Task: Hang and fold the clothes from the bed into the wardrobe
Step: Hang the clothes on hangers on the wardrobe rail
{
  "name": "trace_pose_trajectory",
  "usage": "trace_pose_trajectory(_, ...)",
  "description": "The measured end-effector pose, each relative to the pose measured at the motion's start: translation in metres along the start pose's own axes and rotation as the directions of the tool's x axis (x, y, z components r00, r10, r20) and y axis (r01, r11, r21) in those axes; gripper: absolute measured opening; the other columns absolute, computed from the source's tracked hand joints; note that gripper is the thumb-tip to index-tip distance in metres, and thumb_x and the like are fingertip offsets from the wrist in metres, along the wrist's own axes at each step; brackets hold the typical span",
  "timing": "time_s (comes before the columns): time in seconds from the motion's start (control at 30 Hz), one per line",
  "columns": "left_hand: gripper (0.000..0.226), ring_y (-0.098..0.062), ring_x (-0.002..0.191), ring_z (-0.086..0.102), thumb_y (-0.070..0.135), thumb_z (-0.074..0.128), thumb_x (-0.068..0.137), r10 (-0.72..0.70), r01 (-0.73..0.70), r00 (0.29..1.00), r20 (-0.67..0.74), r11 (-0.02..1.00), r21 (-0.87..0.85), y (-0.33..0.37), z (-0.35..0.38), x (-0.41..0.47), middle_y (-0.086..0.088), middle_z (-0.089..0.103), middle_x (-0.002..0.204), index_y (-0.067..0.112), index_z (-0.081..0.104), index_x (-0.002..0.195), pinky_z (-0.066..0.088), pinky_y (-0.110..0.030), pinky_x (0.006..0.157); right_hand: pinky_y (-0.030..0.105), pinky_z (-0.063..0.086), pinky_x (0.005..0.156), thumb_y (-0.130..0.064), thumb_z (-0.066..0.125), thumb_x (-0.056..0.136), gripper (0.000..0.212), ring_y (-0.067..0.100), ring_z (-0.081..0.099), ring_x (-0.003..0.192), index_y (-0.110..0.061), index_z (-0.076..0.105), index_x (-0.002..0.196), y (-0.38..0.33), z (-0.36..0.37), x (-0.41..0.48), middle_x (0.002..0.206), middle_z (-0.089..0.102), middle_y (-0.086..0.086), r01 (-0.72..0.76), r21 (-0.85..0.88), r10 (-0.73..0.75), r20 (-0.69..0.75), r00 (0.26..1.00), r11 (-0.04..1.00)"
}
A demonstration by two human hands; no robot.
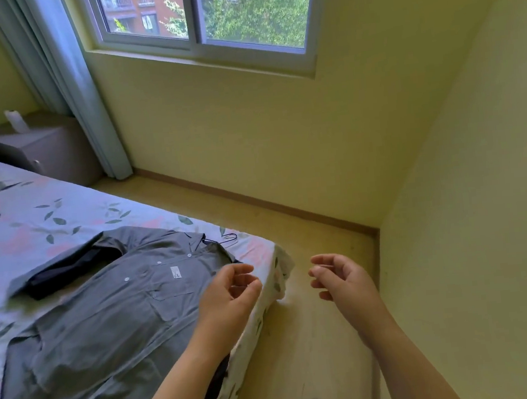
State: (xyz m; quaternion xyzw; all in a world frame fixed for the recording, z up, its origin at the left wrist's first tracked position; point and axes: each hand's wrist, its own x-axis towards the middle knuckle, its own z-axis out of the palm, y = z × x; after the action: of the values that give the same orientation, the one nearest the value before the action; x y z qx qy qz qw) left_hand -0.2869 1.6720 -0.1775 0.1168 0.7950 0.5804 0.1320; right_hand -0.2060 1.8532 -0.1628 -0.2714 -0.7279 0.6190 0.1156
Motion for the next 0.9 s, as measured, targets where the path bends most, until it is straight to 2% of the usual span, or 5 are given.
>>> trace_pose_trajectory(0.2, 0.018, -0.009, 0.089, 0.065, 0.016, 0.067, 0.089, -0.049, 0.047, 0.997, -0.064, 0.998, -0.028, 0.017, 0.036, 0.084, 0.006, 0.069, 0.098, 0.026, 0.062, 0.103, 0.052, -0.021, 0.073, 0.019, 0.054, 0.066, -0.018, 0.060, 0.094, 0.011, 0.012, 0.067, 0.085, -0.024, 0.065, 0.102, -0.007, -0.017, 0.109, 0.097, 0.071, -0.001, 0.002, 0.000, -0.002, 0.065, 0.998, 1.000)
trace_pose_trajectory(0.4, 0.018, -0.005, 0.088, 0.065, 0.016, 0.067, 0.089, -0.101, 0.092, 0.982, -0.157, 0.994, -0.063, 0.039, 0.081, 0.164, 0.010, 0.068, 0.100, 0.028, 0.062, 0.101, 0.046, -0.018, 0.063, 0.027, 0.056, 0.076, -0.020, 0.059, 0.095, 0.011, 0.012, 0.067, 0.087, -0.026, 0.064, 0.103, -0.023, -0.042, 0.220, 0.100, 0.070, -0.001, 0.011, -0.031, -0.006, 0.145, 0.989, 0.999)
trace_pose_trajectory(0.6, 0.020, 0.000, 0.084, 0.063, 0.015, 0.067, 0.088, -0.195, 0.186, 0.960, -0.202, 0.981, -0.061, 0.028, 0.095, 0.217, 0.009, 0.069, 0.098, 0.028, 0.063, 0.102, 0.048, -0.020, 0.064, 0.026, 0.056, 0.074, -0.019, 0.058, 0.096, 0.014, 0.012, 0.067, 0.088, -0.023, 0.063, 0.108, -0.027, -0.035, 0.293, 0.102, 0.068, 0.000, -0.040, -0.059, 0.053, 0.236, 0.970, 0.997)
trace_pose_trajectory(0.73, 0.020, -0.011, 0.090, 0.064, 0.012, 0.067, 0.088, -0.231, 0.215, 0.942, -0.244, 0.972, -0.090, 0.014, 0.088, 0.258, 0.005, 0.070, 0.097, 0.028, 0.063, 0.099, 0.049, -0.017, 0.074, 0.031, 0.055, 0.077, -0.016, 0.057, 0.096, 0.016, 0.018, 0.067, 0.092, -0.019, 0.063, 0.110, -0.029, -0.015, 0.337, 0.103, 0.069, 0.003, -0.064, -0.101, 0.089, 0.270, 0.959, 0.993)
trace_pose_trajectory(0.9, 0.019, -0.006, 0.083, 0.064, 0.012, 0.066, 0.089, -0.251, 0.214, 0.926, -0.284, 0.964, -0.155, 0.004, 0.075, 0.315, 0.005, 0.070, 0.093, 0.030, 0.063, 0.094, 0.048, -0.008, 0.054, 0.021, 0.054, 0.070, -0.016, 0.058, 0.095, 0.015, 0.013, 0.067, 0.086, -0.020, 0.063, 0.109, -0.037, 0.014, 0.392, 0.102, 0.069, 0.001, -0.048, -0.149, 0.094, 0.313, 0.945, 0.988)
